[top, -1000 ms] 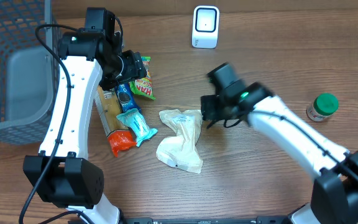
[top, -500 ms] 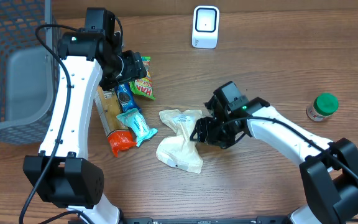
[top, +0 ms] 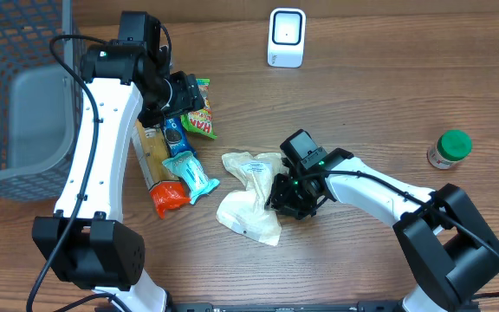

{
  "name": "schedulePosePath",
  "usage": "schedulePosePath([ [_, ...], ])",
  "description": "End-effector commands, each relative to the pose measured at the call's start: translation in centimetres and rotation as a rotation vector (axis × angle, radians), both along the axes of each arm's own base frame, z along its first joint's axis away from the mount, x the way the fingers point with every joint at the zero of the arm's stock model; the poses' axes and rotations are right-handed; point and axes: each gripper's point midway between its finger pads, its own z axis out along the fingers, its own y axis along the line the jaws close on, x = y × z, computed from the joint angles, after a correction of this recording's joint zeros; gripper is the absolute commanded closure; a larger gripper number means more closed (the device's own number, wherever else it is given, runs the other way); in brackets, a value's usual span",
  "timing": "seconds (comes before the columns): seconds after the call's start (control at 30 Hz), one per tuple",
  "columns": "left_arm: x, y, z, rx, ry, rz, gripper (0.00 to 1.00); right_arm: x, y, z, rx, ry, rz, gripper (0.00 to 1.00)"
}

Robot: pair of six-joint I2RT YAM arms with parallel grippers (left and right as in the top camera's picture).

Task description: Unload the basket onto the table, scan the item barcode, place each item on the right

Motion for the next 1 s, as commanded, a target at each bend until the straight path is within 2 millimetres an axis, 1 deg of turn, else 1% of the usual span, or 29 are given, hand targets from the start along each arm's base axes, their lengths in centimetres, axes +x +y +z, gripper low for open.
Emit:
schedulePosePath([
  [0.0, 0.1, 0.4, -0.6, 0.012, 0.016, 0.008, 0.23, -0.4, -0.9, -1.0, -0.062, 0.037, -0.081, 0.76],
  [0.07, 0.1, 0.4, -0.6, 0.012, 0.016, 0.008, 0.23, -0.3, -0.8, -1.0, -0.059, 0.034, -0.081, 0.89],
  [0.13, 0.1, 0.4, -0.6, 0.012, 0.016, 0.008, 0.23, -0.2, -0.8, -1.0, -0.056, 0.031, -0.082, 0.96],
  [0.23, 0.1, 0.4, -0.6, 0.012, 0.015, 0.008, 0.23, 0.1, -0.7, -0.5, -0.046, 0.014, -0.072, 0.96],
  [0.3, 0.1, 0.4, -0.6, 0.011, 0.014, 0.008, 0.23, 0.6, -0.5, 0.3, -0.040, -0.034, -0.040, 0.96],
  [0.33, 0.1, 0.4, -0.6, 0.011, 0.014, 0.008, 0.23, 1.0, -0.9, 0.6, -0.060, -0.059, -0.041, 0.96],
  [0.43, 0.1, 0.4, -0.6, 0.012, 0.014, 0.008, 0.23, 2.4, -3.0, 2.1, -0.184, -0.160, -0.056, 0.96],
  [0.5, 0.1, 0.4, -0.6, 0.011, 0.014, 0.008, 0.23, 3.7, -5.8, 3.5, -0.335, -0.268, -0.070, 0.96],
  [0.6, 0.2, 0.4, -0.6, 0.011, 0.010, 0.008, 0.23, 5.1, -10.1, 5.9, -0.569, -0.413, -0.100, 0.96],
  [0.67, 0.3, 0.4, -0.6, 0.011, 0.008, 0.009, 0.23, 5.7, -12.3, 7.4, -0.711, -0.513, -0.090, 0.96],
  [0.73, 0.3, 0.4, -0.6, 0.011, 0.004, 0.009, 0.23, 6.1, -13.5, 8.3, -0.819, -0.588, -0.074, 0.96],
  [0.77, 0.3, 0.4, -0.6, 0.011, 0.003, 0.009, 0.23, 6.1, -13.8, 8.7, -0.860, -0.618, -0.063, 0.96],
  [0.87, 0.4, 0.4, -0.6, 0.011, 0.003, 0.009, 0.23, 6.3, -13.9, 9.9, -0.965, -0.718, -0.001, 0.96],
  [0.97, 0.4, 0.4, -0.6, 0.010, 0.003, 0.008, 0.23, 6.8, -13.7, 11.6, -1.080, -0.843, 0.070, 0.96],
])
